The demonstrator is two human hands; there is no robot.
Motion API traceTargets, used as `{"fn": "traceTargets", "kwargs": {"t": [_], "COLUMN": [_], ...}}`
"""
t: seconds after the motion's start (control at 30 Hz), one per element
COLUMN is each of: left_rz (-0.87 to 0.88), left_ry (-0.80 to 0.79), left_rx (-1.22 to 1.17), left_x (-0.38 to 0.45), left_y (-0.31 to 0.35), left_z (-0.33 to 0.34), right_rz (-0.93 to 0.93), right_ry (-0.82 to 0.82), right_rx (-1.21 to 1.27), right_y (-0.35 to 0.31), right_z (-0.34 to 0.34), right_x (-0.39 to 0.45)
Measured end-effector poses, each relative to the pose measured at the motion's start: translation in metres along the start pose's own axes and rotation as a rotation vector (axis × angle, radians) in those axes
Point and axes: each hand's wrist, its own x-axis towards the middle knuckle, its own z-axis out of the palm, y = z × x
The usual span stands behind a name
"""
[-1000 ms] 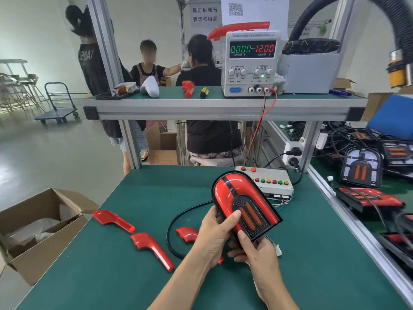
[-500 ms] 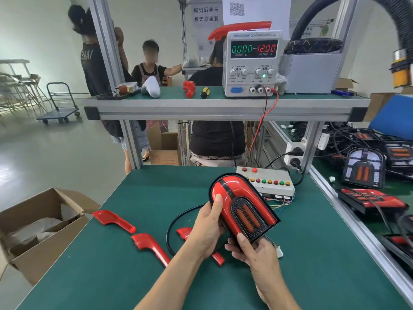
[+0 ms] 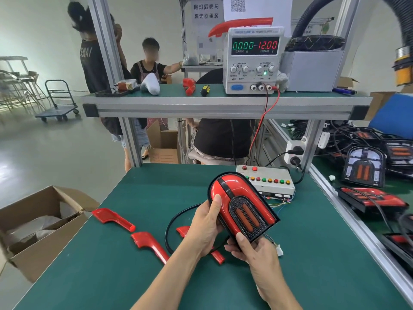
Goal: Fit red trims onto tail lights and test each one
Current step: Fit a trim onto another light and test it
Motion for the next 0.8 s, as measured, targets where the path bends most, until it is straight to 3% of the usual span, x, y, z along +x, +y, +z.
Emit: {"fn": "traceTargets", "kwargs": {"t": [0.17,0.37,0.8], "left_rz": [-0.036,-0.032,-0.107], "left_ry": [-0.016,0.113,0.038], "left_rx": [-0.076,-0.124,-0.25], "left_x": [0.003,0.01,0.009], "left_y": [0.004,0.01,0.016], "left_z": [0.001,0.004,-0.002], "right_rz": [-0.012,0.003,-0.022], "right_ry": [0.003,-0.013,-0.044], "right_rx": [0.004,-0.006,-0.019], "right_y": [-0.001,0.001,0.001], "right_z": [0.001,0.001,0.001], "right_x": [-0.001,-0.001,-0.003]}}
